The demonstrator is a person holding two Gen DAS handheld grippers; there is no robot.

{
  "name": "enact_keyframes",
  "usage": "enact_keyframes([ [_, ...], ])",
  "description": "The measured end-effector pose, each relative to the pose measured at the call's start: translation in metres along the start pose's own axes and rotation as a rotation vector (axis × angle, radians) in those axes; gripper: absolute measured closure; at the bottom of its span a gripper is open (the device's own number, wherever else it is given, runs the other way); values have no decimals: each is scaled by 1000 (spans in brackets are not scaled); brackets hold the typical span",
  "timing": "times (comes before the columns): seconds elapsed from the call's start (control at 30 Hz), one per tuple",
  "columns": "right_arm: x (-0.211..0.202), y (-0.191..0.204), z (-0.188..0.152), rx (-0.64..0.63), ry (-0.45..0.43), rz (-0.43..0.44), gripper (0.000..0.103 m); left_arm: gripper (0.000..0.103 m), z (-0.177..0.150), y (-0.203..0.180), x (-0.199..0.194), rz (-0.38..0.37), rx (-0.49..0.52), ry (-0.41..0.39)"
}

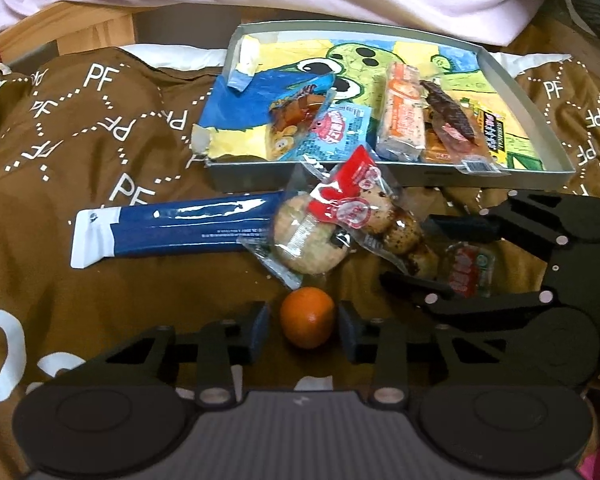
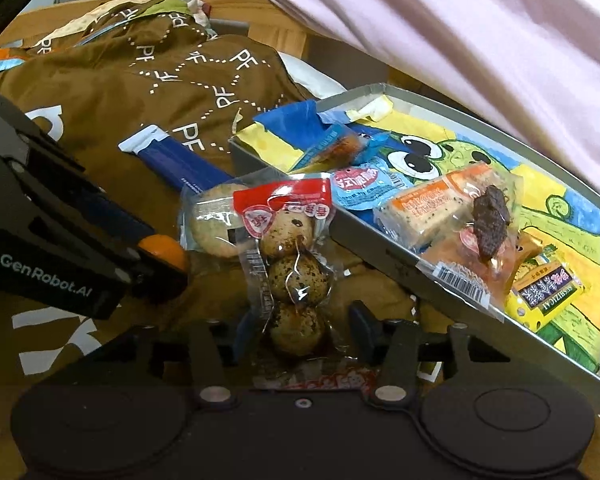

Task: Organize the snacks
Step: 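Grasp the orange ball candy with left tool while right tool grasps quail eggs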

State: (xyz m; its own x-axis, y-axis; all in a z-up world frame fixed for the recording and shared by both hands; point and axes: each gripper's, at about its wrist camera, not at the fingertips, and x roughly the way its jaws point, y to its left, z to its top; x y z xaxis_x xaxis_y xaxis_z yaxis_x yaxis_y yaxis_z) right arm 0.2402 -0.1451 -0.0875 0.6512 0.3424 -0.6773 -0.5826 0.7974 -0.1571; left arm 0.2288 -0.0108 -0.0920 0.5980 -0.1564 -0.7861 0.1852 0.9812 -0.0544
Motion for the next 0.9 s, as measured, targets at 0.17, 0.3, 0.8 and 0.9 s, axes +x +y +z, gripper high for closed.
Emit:
enact_keyframes([
  [0.17,-1,-1,0,8,1,5,55,70,0,2,-2,-14,-25,0],
  [0.3,-3,0,0,8,2,6,56,70,0,3,-2,-11,-31,4],
  [0.8,-18,8,1,-10,28,-20,61,71,0,5,-16,-11,-84,15],
  [0.9,-23,6,0,12,43,-30,61,71,1,8,-23,-19,-103,6],
])
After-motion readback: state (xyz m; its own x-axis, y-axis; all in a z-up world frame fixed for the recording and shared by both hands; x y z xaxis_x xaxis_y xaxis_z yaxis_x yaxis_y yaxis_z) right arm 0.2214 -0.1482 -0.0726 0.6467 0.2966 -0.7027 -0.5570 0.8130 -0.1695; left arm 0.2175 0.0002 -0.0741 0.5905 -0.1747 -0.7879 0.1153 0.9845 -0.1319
